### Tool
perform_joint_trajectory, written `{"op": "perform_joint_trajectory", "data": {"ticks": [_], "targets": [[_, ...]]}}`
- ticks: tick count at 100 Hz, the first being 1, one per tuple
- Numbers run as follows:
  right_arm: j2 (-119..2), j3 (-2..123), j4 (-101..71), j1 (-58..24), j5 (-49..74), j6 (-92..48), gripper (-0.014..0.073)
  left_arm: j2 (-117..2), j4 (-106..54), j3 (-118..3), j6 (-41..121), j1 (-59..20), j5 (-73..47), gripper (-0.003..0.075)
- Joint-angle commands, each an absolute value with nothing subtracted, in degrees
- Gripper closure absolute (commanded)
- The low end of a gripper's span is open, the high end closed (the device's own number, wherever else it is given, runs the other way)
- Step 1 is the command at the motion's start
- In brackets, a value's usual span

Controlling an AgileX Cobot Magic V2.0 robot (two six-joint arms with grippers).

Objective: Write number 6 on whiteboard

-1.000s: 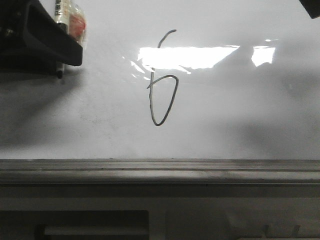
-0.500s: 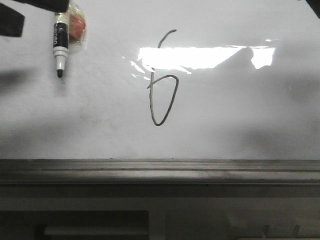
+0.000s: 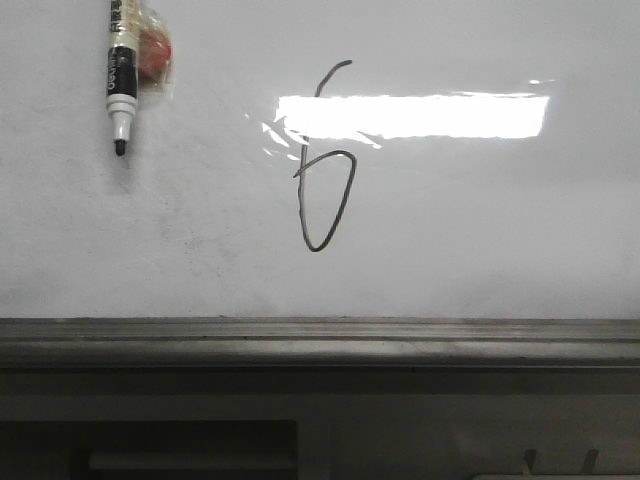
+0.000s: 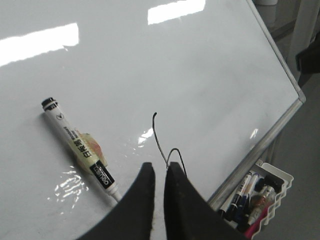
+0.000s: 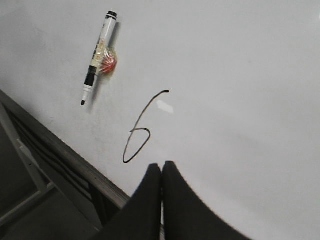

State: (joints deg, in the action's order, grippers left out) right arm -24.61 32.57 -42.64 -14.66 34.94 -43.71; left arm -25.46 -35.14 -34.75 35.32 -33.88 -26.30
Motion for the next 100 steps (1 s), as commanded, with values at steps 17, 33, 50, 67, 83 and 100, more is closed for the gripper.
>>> {"op": "perform_joint_trajectory", "data": {"ticks": [17,33,50,67,83,100], "targets": [[-10.57,21.26,-44.71,-14.29,24.8,-44.79,0.0666,-14.03,-35.65,-28.08,35.51,-33.88,-16.66,0.074],[-4.73,16.61,-45.7,-14.29,23.21,-44.79,0.0666,-6.13,-38.41,-20.61,35.51,-33.88,-14.33,0.074],[-3.98,15.53,-46.54,-14.29,22.96,-44.79,0.0666,-1.44,-41.22,-16.57,35.51,-33.88,-11.98,0.074],[-3.98,15.53,-46.66,-14.29,22.61,-44.79,0.0666,-1.35,-43.33,-16.14,35.51,-33.88,-10.25,0.074],[-3.98,15.53,-46.66,-14.29,22.61,-44.79,0.0666,-1.35,-43.61,-16.14,35.51,-33.88,-10.47,0.074],[-3.98,15.53,-47.3,-14.29,22.61,-44.79,0.0666,-1.35,-43.61,-16.14,35.51,-33.88,-10.47,0.074]]}}
